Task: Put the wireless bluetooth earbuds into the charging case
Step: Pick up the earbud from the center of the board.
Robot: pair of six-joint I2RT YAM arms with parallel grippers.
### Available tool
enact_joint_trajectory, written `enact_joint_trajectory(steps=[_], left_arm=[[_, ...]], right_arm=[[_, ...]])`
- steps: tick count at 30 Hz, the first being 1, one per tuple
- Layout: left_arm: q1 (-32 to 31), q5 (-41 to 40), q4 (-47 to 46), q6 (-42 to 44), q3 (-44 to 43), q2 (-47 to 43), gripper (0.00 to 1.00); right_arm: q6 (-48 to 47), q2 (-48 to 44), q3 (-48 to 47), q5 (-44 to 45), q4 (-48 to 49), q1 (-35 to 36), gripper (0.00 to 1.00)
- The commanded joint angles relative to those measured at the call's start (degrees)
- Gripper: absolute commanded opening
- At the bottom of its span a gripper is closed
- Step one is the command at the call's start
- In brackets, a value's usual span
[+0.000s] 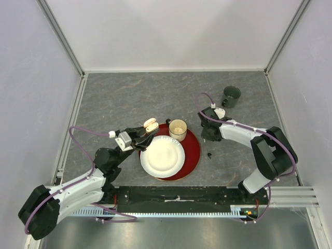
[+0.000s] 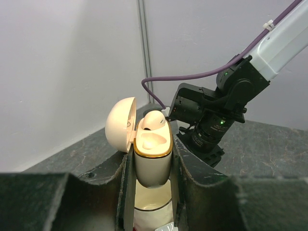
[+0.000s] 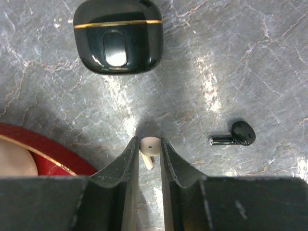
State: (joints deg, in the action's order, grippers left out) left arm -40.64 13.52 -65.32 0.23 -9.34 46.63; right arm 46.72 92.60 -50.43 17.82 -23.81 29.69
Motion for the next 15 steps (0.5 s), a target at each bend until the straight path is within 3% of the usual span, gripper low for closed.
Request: enact_joint_trajectory(steps=[1,5,11,15], left_arm=[[-0.23,-1.3,-4.03,0.38,-0.32,0.56,0.02],[-0.23,-1.39,-4.03,0.39,-0.59,0.92,0.02],[-0.23,-1.56,-4.11,0.3,-1.46,1.97,0.02],[-0.14,-1.65,-4.55,0.3,-1.99,3.02,0.02]], right_arm=[[-0.66,-4.96,1.57,-0.42,2.89,0.89,0.06],[-3.03,-12.77,2.18,2.12,6.84,3.61,0.0],[-6.45,-23.58,4.29,9.24,14.13,9.14,0.0],[-8.13,-30.71,9.02,11.53,25.55,12.84,0.0]])
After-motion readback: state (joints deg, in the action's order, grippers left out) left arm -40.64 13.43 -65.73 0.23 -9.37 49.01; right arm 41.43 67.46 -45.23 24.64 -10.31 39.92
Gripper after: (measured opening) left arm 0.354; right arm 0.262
